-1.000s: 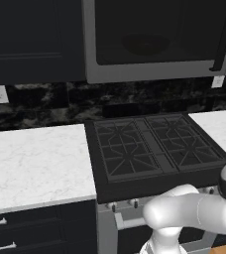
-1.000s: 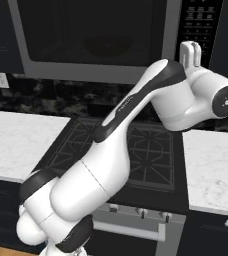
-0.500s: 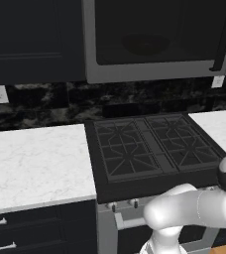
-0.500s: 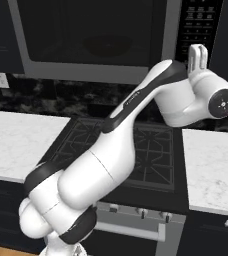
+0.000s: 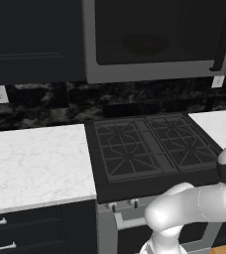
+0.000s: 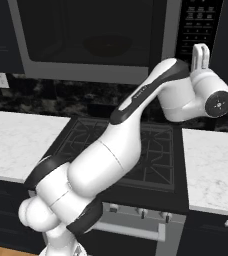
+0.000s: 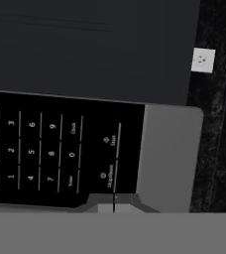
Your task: Open the microwave, place the bowl with waffle inside the microwave, then close the microwave door and turn it on.
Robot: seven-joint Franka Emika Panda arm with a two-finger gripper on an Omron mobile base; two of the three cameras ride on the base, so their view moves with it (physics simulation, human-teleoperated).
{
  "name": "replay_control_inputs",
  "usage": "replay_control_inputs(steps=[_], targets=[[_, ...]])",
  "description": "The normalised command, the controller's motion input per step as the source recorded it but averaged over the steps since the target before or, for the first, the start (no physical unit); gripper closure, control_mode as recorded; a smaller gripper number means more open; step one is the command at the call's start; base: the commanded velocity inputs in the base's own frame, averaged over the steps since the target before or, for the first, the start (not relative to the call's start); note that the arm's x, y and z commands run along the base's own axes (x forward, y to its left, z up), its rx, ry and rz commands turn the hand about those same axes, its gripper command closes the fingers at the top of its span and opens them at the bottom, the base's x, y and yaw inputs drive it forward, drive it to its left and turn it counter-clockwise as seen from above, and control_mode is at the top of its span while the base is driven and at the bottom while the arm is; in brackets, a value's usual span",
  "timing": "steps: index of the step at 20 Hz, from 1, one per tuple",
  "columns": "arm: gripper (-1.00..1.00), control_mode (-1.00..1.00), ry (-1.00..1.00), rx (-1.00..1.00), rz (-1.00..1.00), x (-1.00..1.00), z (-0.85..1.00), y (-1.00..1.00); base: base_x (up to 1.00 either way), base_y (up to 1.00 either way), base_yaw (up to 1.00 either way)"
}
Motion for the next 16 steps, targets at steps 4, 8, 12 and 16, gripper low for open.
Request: replay_control_inputs(steps=[4, 8, 12, 16], targets=[[1.0, -1.0, 0.0, 0.0, -0.04, 0.31, 0.0, -0.33, 0.0, 0.0, 0.0], [1.0, -1.0, -0.03, 0.0, -0.01, 0.34, 0.0, -0.24, 0.0, 0.0, 0.0], [1.0, -1.0, -0.02, 0.0, 0.0, 0.2, 0.0, -0.01, 0.0, 0.0, 0.0], [1.0, -1.0, 0.0, 0.01, 0.0, 0.31, 0.0, -0.07, 0.0, 0.0, 0.0]])
